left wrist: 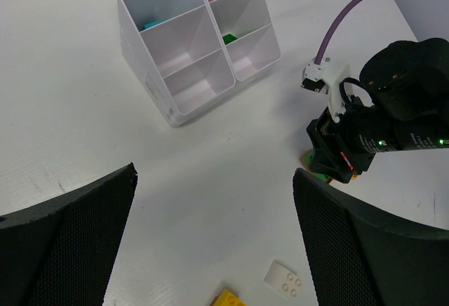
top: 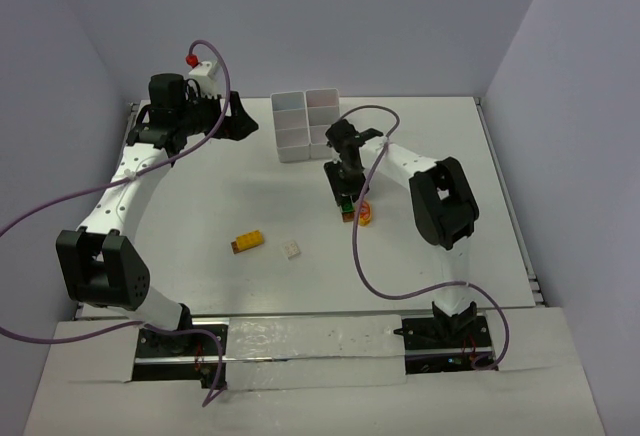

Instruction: Sort the legos into containers by color

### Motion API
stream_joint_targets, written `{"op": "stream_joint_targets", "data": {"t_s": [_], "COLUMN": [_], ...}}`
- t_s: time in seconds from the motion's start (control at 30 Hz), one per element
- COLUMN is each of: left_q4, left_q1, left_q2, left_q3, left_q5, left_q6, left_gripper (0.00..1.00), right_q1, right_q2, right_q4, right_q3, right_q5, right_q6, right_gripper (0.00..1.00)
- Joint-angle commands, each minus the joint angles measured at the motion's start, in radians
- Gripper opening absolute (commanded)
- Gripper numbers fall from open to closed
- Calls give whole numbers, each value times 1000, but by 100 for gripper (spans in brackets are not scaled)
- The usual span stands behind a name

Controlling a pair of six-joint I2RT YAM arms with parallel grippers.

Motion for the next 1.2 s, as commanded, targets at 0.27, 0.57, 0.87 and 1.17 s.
{"op": "stream_joint_targets", "data": {"t_s": [0.27,0.57,0.87,1.17], "left_q4": [30,125,502,1000], "left_q1": [-3,23,-23,-83], "left_q2": [-16,-93,-180,-170], "left_q3": [13,-128,-369,-441], "left_q5": [22,301,701,727], "left_q6": [6,-14,-274,-704], "left_gripper": [99,99,97,94], "right_q1": [-17,-74,-135,-118], "right_q2": [-17,-299,-425,-443], "right_q4": [-22,121,527,778], "right_q3": [33,-2,-47,-133], "right_q5": [-71,-537,-1026,-1092], "right_q6": [-3,-60,235,427], "right_gripper": [6,0,0,0]}}
